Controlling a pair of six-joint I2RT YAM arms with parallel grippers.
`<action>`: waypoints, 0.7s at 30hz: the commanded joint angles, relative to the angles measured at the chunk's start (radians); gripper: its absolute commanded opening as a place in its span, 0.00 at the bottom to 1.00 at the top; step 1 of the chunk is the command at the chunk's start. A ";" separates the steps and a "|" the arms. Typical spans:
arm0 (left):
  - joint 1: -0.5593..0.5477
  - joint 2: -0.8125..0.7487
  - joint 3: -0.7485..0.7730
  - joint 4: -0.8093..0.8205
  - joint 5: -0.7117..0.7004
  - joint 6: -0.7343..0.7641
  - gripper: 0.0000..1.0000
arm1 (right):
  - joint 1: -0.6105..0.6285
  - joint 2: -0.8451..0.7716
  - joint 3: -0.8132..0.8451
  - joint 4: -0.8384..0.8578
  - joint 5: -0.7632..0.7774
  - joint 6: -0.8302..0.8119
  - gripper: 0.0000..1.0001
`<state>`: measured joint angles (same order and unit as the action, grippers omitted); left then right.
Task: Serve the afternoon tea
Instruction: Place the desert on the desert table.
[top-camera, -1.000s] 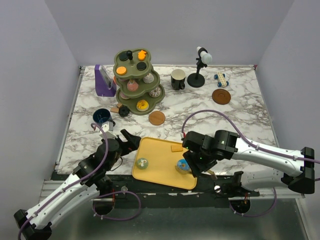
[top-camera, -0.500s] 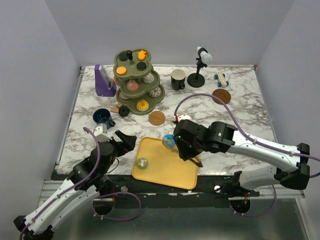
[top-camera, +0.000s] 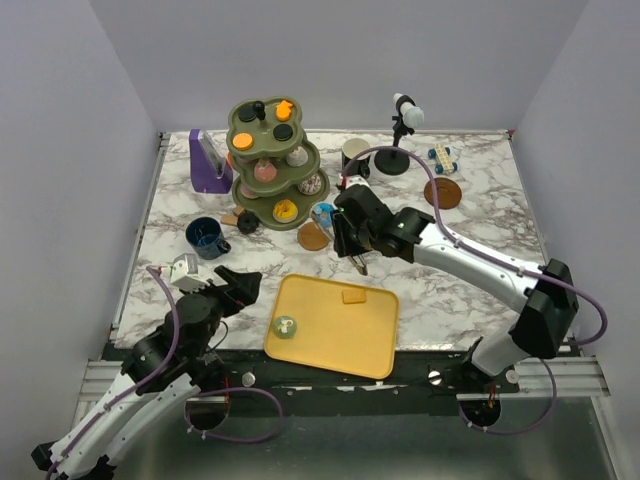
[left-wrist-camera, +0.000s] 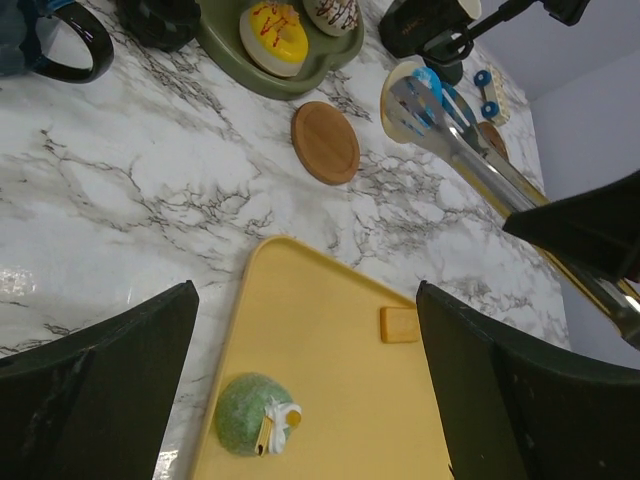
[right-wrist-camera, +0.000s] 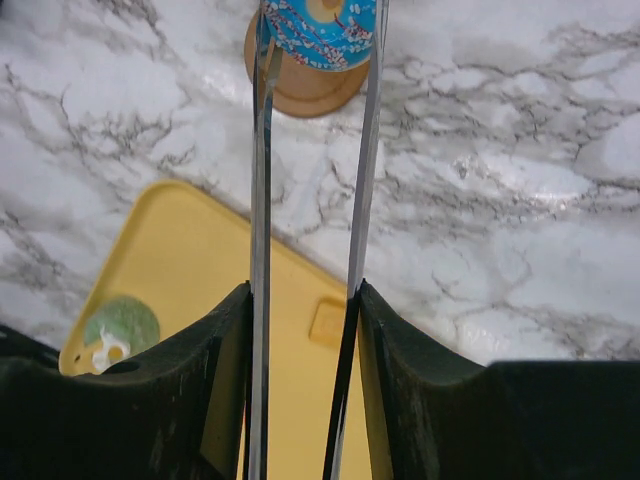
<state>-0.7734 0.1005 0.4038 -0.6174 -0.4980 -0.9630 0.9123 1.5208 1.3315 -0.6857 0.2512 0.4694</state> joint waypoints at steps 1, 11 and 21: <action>0.005 -0.037 0.046 -0.076 -0.042 0.001 0.99 | -0.050 0.102 0.018 0.212 -0.017 -0.040 0.45; 0.003 -0.080 0.053 -0.130 -0.056 -0.006 0.98 | -0.117 0.223 0.036 0.403 0.009 -0.032 0.44; 0.002 -0.088 0.050 -0.137 -0.056 -0.011 0.99 | -0.174 0.321 0.117 0.404 0.008 -0.039 0.43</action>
<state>-0.7734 0.0185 0.4339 -0.7326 -0.5312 -0.9699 0.7567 1.8072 1.4025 -0.3218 0.2432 0.4431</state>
